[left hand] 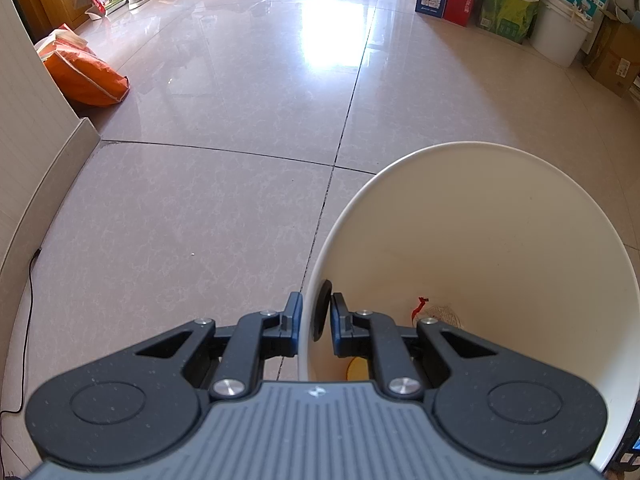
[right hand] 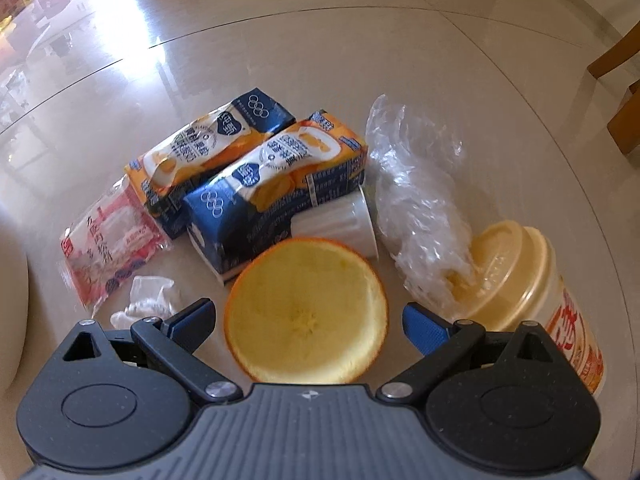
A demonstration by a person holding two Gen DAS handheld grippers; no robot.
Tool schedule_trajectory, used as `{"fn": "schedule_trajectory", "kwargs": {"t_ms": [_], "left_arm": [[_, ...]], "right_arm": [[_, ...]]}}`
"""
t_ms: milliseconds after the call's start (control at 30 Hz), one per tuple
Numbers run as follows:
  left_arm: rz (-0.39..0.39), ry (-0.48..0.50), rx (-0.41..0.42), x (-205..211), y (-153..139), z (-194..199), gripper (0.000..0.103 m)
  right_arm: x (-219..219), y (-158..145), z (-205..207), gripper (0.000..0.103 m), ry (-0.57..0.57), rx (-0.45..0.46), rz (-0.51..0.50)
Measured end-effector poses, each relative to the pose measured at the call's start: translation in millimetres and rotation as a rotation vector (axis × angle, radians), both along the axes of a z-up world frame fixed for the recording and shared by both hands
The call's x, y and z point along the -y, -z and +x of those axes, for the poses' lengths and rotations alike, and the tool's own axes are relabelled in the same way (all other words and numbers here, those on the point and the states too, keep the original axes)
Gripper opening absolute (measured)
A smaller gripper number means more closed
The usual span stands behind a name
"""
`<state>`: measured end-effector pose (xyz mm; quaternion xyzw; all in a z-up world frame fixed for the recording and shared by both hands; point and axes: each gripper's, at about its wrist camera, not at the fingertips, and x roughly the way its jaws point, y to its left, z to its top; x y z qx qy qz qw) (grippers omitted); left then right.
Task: Collect trash
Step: 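Grasp the second orange peel half with the right gripper, then carry the orange peel over the bin and open the right gripper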
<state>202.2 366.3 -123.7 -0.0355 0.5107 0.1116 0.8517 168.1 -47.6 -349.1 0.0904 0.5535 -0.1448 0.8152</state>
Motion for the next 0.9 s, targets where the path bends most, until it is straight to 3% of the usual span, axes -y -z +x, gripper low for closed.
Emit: {"fn": "schedule_trajectory", "kwargs": {"t_ms": [67,200,500,900], "left_arm": [[0.000,-0.001,0.000,0.2,-0.1,0.0,0.013],[-0.002,-0.003,0.000,0.1,0.1,-0.1,0.013],[-0.006,-0.007,0.001,-1.2,0.5,0.1,0.013],[0.014,0.012,0.004,2.0,1.0,-1.0,0.013]], "right_arm": [[-0.2,-0.9,2.2,0.099,0.004,-0.002,0.001],[1.2,2.5,7.0,0.083,0.001,-0.035,0.006],[3.0,-5.6,6.2,0.079,-0.020,-0.083,0.022],[-15.0,-83.8,-23.4,0.079,-0.176,-0.068,-0.006]]}}
